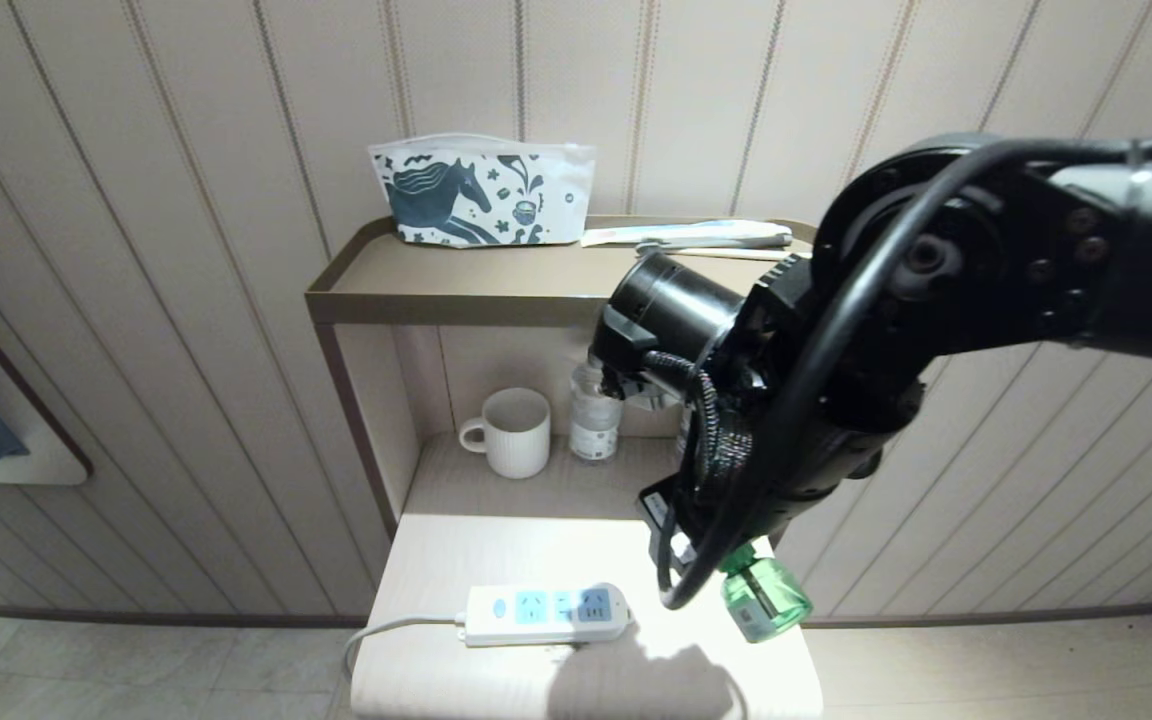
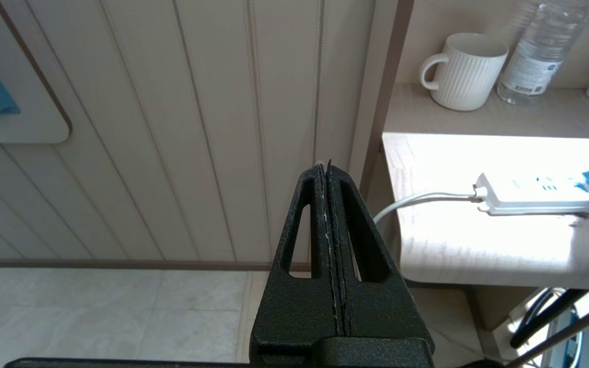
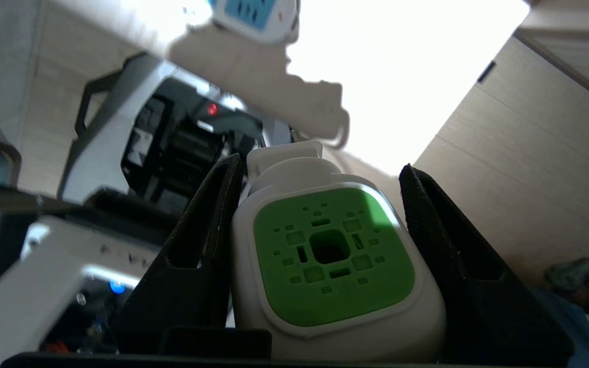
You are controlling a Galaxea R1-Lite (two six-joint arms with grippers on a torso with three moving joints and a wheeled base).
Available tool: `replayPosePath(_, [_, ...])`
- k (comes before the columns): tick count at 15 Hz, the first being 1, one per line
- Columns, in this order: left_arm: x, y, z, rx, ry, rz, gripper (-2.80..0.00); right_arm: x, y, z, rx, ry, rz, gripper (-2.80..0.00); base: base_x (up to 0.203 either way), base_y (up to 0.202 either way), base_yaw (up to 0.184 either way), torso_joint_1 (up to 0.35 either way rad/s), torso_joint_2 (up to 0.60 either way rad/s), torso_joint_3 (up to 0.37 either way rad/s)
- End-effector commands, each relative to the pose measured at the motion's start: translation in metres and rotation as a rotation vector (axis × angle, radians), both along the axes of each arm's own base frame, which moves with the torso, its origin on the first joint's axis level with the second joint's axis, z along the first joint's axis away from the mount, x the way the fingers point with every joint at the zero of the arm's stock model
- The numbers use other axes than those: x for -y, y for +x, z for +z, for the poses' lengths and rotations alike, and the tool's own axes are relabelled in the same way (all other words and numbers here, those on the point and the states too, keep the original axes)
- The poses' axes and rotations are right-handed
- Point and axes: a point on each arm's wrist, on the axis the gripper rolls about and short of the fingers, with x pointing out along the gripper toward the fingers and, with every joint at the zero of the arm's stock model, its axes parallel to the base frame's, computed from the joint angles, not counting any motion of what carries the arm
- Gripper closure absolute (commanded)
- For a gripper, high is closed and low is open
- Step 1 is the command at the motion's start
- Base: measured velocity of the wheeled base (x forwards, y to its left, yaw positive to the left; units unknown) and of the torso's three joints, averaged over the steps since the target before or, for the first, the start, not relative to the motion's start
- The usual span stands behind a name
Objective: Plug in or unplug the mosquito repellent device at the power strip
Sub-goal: Insert the plug into the socket
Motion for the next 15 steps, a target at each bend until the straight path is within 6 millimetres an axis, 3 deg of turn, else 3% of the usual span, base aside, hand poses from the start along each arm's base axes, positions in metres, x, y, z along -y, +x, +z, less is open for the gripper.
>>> replayPosePath(1, [0.000, 0.000, 0.000, 0.000, 0.000, 0.000, 0.00, -0.011, 0.016, -0.021, -0.017, -0.020, -0.024, 0.00, 0.000, 0.000, 0.000, 0.000, 0.00, 0.000])
replayPosePath(2, [0.000, 0.000, 0.000, -0.001, 0.000, 0.000, 0.00, -0.011, 0.020, -0.023, -0.016, -0.017, -0.032, 0.00, 0.000, 0.000, 0.000, 0.000, 0.00, 0.000])
replayPosePath(4, [0.000, 0.000, 0.000, -0.002, 0.000, 0.000, 0.00, -0.024, 0.042, -0.048, -0.005, -0.010, -0.053, 0.00, 0.000, 0.000, 0.000, 0.000, 0.00, 0.000])
replayPosePath(5, [0.000, 0.000, 0.000, 0.000, 0.000, 0.000, 0.00, -0.029, 0.047, -0.049, 0.043, 0.016, -0.051, 0.00, 0.000, 0.000, 0.000, 0.000, 0.00, 0.000])
replayPosePath(10, [0.000, 0.000, -0.001, -0.003, 0.000, 0.000, 0.00, -0.028, 0.046, -0.049, 0.045, -0.024, -0.017, 0.00, 0.000, 0.000, 0.000, 0.000, 0.00, 0.000])
replayPosePath(15, [0.000, 0.000, 0.000, -0.002, 0.000, 0.000, 0.00, -0.042, 0.055, -0.086, -0.028, -0.075, -0.028, 0.00, 0.000, 0.000, 0.000, 0.000, 0.00, 0.000])
